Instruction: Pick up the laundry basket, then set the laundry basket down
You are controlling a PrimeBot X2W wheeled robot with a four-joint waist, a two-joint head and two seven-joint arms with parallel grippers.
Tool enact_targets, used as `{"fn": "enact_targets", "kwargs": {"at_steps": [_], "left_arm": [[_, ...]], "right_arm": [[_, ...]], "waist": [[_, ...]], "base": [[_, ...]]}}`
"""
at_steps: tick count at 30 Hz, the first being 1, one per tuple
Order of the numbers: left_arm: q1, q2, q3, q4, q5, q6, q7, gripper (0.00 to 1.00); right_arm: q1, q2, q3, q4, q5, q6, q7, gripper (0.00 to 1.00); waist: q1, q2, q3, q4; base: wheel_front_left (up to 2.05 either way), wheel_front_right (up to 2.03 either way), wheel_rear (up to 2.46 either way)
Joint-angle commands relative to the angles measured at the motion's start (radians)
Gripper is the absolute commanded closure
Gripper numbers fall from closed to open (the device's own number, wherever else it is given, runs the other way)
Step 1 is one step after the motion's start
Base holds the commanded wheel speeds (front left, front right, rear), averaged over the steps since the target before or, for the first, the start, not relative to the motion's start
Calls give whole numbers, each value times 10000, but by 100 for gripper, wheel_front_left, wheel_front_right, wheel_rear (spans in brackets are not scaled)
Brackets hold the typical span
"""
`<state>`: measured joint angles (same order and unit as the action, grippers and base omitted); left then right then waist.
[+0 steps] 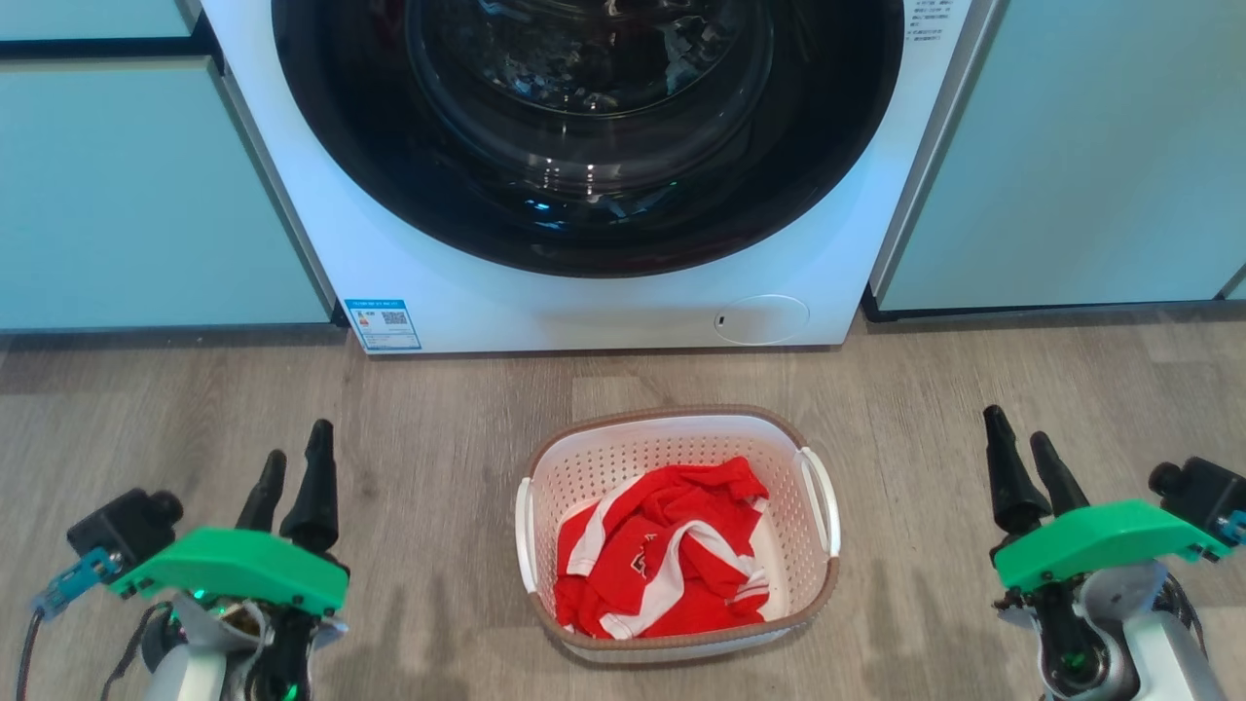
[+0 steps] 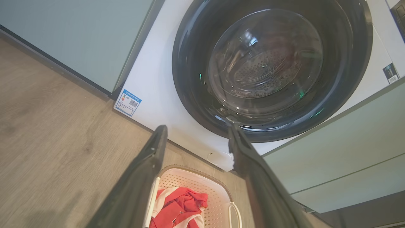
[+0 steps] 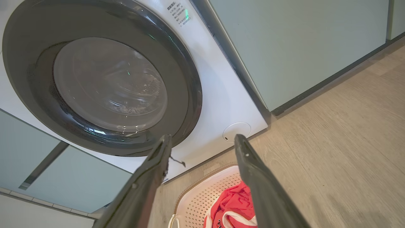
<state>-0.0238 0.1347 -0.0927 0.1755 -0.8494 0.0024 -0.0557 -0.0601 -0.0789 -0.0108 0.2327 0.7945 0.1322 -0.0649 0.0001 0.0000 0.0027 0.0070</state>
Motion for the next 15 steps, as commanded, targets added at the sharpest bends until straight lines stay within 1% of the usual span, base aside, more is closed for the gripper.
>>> {"fn": "enact_targets", "kwargs": {"at_steps": [1,15], "left_arm": [[-496,302,98,-446,314,69,-166,0],[-525,572,-436,-713,2088,404,-418,0]], "right_arm": [[-515,-264,127,-340,-340,-8,-142,0],[-613,-304,361,-139,-2084,-9,-523,0]], "waist": [[-1,0,-1,1],[-1,0,-11,37]], "base": [[0,0,0],[0,0,0]]}}
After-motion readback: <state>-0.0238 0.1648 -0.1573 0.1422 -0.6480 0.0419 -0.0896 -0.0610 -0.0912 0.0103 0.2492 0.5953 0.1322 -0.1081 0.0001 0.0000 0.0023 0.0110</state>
